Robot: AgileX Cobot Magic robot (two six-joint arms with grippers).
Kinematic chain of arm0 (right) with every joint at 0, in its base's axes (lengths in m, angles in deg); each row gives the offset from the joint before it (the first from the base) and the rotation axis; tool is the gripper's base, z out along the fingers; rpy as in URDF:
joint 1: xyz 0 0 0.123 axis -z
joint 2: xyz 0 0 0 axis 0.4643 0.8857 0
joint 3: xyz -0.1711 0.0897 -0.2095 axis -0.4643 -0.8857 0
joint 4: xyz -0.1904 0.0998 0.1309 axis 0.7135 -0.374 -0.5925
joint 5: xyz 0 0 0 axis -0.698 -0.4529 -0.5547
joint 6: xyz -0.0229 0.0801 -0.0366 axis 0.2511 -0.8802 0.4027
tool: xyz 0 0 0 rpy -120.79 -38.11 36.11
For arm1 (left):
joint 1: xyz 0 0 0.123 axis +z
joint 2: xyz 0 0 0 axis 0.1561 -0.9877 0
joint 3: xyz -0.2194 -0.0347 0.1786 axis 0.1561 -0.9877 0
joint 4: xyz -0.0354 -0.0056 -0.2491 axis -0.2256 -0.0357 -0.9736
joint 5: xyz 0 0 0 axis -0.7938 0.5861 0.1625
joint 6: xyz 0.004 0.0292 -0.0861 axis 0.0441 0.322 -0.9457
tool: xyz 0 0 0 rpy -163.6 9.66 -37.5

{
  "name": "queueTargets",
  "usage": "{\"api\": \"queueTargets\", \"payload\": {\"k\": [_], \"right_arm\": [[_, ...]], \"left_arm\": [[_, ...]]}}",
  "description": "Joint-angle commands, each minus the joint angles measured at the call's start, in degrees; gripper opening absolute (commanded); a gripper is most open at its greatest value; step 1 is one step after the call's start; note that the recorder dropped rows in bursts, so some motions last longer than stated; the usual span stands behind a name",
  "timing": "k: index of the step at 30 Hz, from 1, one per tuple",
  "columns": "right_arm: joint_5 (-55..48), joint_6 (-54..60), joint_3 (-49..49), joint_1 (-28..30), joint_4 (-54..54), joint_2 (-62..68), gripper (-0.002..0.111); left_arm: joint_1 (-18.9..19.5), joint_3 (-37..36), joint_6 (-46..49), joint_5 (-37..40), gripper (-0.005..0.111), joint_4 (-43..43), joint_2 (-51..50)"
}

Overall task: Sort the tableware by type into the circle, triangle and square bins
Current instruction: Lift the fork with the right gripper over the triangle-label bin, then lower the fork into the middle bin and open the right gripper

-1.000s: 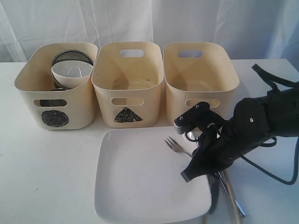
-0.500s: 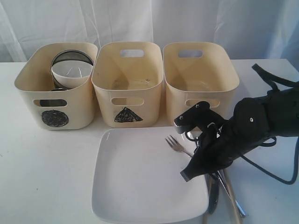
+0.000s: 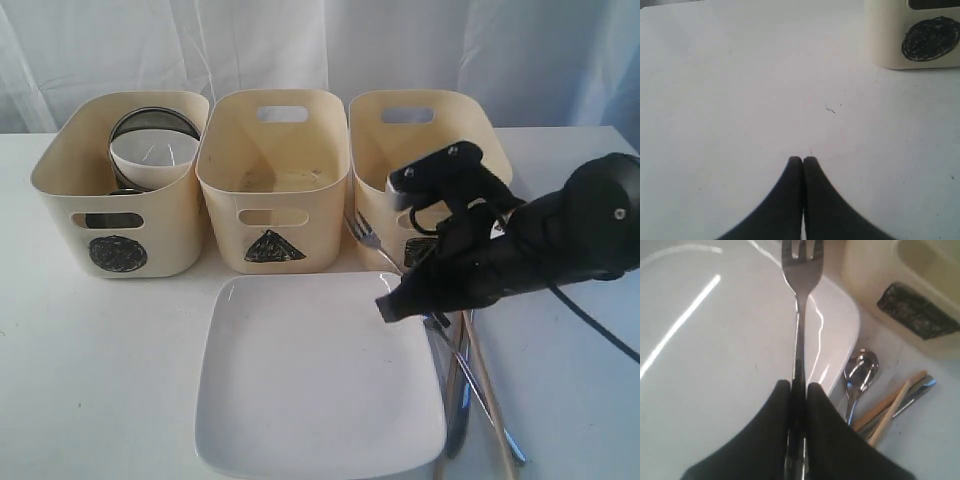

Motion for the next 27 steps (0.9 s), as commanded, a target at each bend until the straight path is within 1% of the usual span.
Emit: {"api": "queueTargets", "payload": {"k": [1, 6, 10, 12, 18, 21, 27], "right_arm": [[5.1, 0.3, 1.8, 0.0, -7.8, -2.5, 0.0], [6.1, 0.3, 6.7, -0.1, -10.6, -2.5, 0.0], [9.9, 0.3, 13.2, -0.2, -11.4, -0.8, 0.0], [11.8, 0.3, 16.0, -0.2, -11.8, 1.9, 0.0], [19.5, 0.3, 26.2, -4.2, -12.8, 14.7, 0.0], [22.5, 0.3, 30.0, -4.8, -12.8, 19.8, 0.0], [23.5, -1.5, 33.9, -4.8, -12.8, 26.3, 0.0]], "left_arm": [[-0.3, -0.3, -0.1, -0.1, 0.0, -0.6, 0.2], [-0.3, -0.3, -0.1, -0.1, 0.0, -0.6, 0.2], [-0.3, -0.3, -0.1, -0.1, 0.0, -0.6, 0.2], [-0.3, -0.3, -0.1, -0.1, 0.0, -0.6, 0.2], [-0.3, -0.3, -0.1, -0.1, 0.0, -0.6, 0.2], [-0.3, -0.3, -0.1, -0.1, 0.0, -0.6, 0.2], [-0.3, -0.3, -0.1, -0.1, 0.0, -0.6, 0.2]]}}
